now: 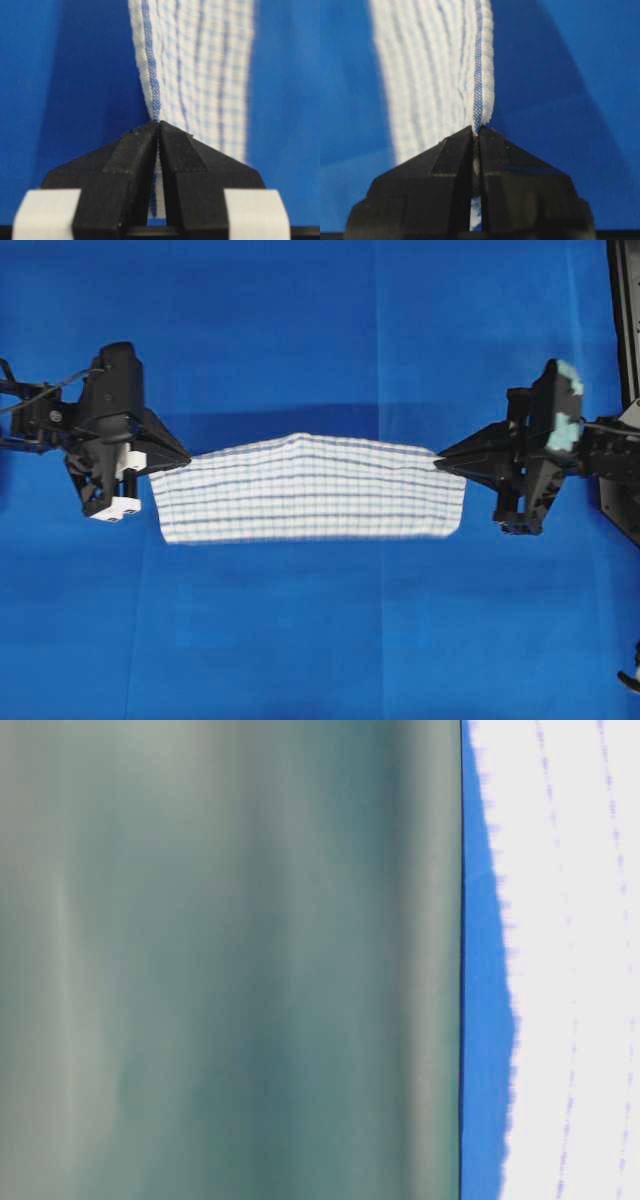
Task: Fold the blue towel.
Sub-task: 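Grasp both ends of the folded strip and lift it, then rotate the held strip to vertical, right gripper moving to the far side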
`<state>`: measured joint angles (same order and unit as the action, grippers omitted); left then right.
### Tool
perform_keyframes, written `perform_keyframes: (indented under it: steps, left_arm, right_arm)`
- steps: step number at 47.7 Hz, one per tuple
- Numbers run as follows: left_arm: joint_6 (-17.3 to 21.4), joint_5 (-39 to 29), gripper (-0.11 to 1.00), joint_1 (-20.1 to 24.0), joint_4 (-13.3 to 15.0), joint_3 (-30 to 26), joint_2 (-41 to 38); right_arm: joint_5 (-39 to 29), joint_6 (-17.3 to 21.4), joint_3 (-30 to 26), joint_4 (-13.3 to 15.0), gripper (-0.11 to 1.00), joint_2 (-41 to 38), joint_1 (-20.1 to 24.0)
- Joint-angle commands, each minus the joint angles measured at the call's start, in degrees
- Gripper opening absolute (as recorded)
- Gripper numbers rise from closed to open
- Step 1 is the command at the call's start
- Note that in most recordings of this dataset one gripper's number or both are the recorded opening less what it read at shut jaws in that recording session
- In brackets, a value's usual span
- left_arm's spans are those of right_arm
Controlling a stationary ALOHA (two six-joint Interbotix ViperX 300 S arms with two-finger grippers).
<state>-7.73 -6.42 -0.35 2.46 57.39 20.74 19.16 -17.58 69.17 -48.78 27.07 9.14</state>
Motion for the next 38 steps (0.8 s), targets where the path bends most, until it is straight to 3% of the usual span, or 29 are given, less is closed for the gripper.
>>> perform_keyframes:
  steps: [1, 8, 20, 38]
  left_arm:
    - [-0.18, -0.35, 0.02, -0.70, 0.00, -1.05, 2.20]
    - [-1.23, 0.18, 0.02, -2.29, 0.53, -1.76, 2.46]
    - [-9.05, 7.47, 0.02, -6.77, 0.53, -4.48, -0.44]
    - [-11.60, 13.27, 0.02, -9.93, 0.53, -14.85, -9.67]
  right_arm:
    - [-1.32, -0.79, -1.14, 0.00, -0.05, 2.99, -0.97]
    - [-3.78, -1.14, -1.58, 0.00, -0.05, 5.27, -2.46]
    - [-4.04, -1.76, -3.96, 0.18, -0.05, 4.13, -4.39]
    - [-4.13, -8.61, -12.39, 0.18, -0.05, -2.81, -15.38]
